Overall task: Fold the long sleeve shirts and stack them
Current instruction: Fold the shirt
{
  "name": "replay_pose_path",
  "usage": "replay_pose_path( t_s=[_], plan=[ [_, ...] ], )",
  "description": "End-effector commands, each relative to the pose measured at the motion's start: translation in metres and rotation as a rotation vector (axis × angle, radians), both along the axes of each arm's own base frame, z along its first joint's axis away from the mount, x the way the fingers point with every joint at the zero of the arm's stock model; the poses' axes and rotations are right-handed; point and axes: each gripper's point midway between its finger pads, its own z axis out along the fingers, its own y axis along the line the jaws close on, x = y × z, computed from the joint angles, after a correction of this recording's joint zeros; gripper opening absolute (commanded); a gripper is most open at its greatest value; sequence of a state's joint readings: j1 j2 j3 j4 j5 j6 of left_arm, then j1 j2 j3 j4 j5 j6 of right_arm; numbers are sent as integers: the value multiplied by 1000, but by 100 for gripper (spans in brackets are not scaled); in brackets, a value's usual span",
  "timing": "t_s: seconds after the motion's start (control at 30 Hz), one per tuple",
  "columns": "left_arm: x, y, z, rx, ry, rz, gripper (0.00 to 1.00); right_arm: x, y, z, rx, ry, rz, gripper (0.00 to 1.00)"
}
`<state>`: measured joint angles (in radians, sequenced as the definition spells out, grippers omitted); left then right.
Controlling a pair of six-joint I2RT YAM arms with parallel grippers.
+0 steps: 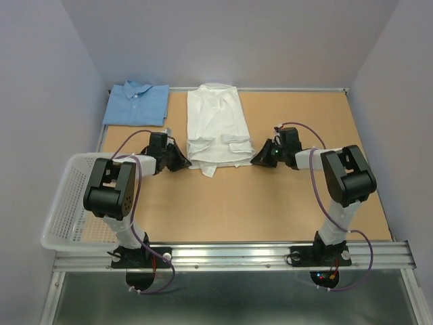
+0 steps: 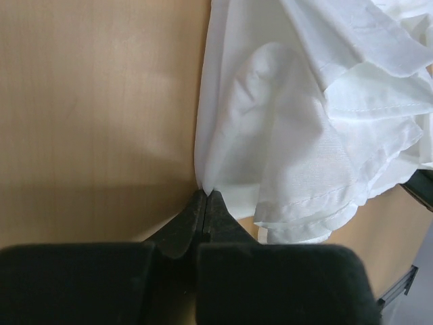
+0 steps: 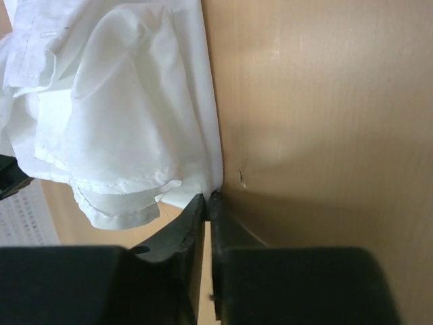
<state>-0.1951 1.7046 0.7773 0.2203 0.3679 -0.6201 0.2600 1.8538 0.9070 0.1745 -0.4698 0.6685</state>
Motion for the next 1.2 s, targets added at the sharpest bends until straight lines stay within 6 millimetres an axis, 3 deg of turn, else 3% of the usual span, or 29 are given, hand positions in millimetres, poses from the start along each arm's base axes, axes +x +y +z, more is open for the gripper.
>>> replay_pose_path(
  t_s=[0.0, 0.2, 0.37, 0.53, 0.67, 0.73, 0.8, 0.9, 0.93, 0.97, 1.03, 1.1, 1.17],
  plan=[
    [-23, 8, -23, 79, 102, -26, 0, -17, -9, -12, -38, 17, 8, 1],
    [-48, 19, -24, 148, 166, -62, 0, -60, -17, -9, -43, 74, 27, 1],
    [-79, 19, -25, 156, 231, -94, 0, -122, -24, -14, -74, 180, 52, 1],
    [-95, 18, -27, 144, 256, -101, 0, -166, -10, -15, -159, 203, 134, 3],
    [-83, 18, -16, 148, 207, -90, 1, -168, -2, -5, -231, 149, 180, 13],
    [-70, 15, -9, 148, 176, -91, 1, -171, 4, 1, -242, 147, 217, 22],
    [-56, 12, 1, 145, 148, -96, 3, -171, 12, 14, -246, 103, 259, 34],
    [-45, 12, 16, 150, 116, -91, 6, -171, 8, 29, -326, 41, 324, 42],
    [-39, 10, 26, 149, 89, -92, 6, -163, 14, 46, -340, -14, 344, 46],
    [-38, 11, 35, 150, 70, -89, 13, -164, 5, 52, -405, -43, 376, 48],
    [-33, 14, 48, 162, 40, -75, 24, -156, 7, 77, -459, -121, 416, 49],
    [-34, 17, 61, 174, 12, -64, 46, -145, 4, 96, -534, -228, 447, 52],
    [-34, 21, 72, 181, -16, -47, 59, -136, 9, 117, -593, -332, 484, 55]
  ],
)
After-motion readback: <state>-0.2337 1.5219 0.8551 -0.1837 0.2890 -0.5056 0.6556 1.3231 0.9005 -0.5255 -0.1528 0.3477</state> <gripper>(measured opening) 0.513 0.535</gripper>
